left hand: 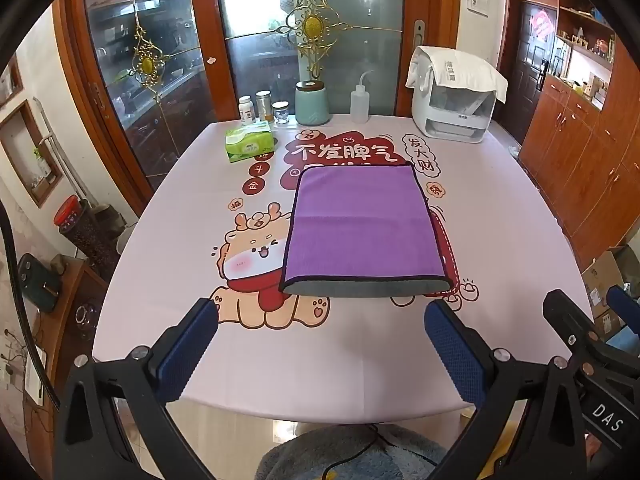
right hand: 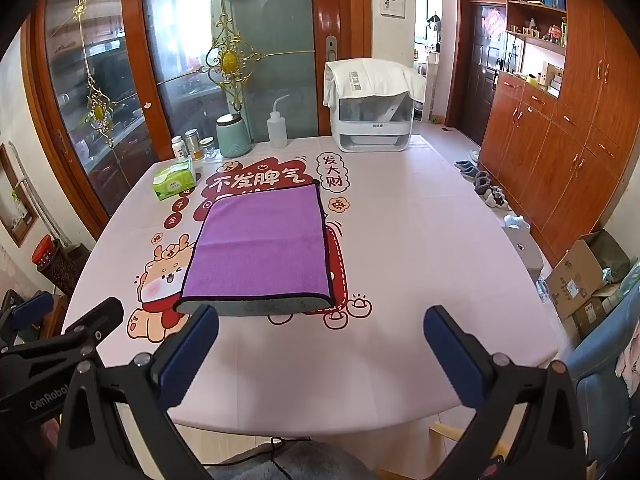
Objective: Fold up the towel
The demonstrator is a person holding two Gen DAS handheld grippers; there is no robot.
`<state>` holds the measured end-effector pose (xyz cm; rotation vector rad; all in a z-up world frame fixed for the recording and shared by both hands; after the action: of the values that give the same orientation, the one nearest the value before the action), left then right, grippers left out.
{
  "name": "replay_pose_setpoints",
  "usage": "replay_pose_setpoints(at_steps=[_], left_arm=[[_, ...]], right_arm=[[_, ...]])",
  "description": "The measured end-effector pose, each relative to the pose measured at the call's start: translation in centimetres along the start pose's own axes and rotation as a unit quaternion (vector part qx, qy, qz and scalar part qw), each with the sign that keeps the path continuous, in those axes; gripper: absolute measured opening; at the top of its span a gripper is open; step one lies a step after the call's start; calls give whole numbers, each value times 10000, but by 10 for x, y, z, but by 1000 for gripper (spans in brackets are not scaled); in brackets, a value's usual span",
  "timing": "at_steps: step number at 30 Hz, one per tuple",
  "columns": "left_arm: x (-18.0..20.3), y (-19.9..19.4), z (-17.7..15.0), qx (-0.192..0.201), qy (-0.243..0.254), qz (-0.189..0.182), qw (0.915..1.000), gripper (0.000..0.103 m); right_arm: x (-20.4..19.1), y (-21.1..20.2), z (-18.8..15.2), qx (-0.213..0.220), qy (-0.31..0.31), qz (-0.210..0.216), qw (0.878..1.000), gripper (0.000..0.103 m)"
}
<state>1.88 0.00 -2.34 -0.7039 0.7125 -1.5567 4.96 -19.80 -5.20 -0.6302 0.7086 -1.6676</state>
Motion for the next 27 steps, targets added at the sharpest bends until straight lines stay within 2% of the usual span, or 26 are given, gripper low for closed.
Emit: replay_pose_setpoints(at_steps=[27], left_arm=[[0,0,0,-28,-18,-20,10000,103]], right_arm=[[0,0,0,-28,-20,-22,10000,103]])
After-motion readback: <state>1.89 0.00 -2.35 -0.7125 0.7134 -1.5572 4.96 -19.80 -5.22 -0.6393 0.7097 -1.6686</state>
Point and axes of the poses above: each gripper's, at about its wrist camera, not at the fingertips, and y roughly the way its jaws point, x to its right, z to its top, the point moved 3 cm from there along y, roughly the way its jaws point, and after that the axes turned 5 degrees about -z, right-handed, at the moved point
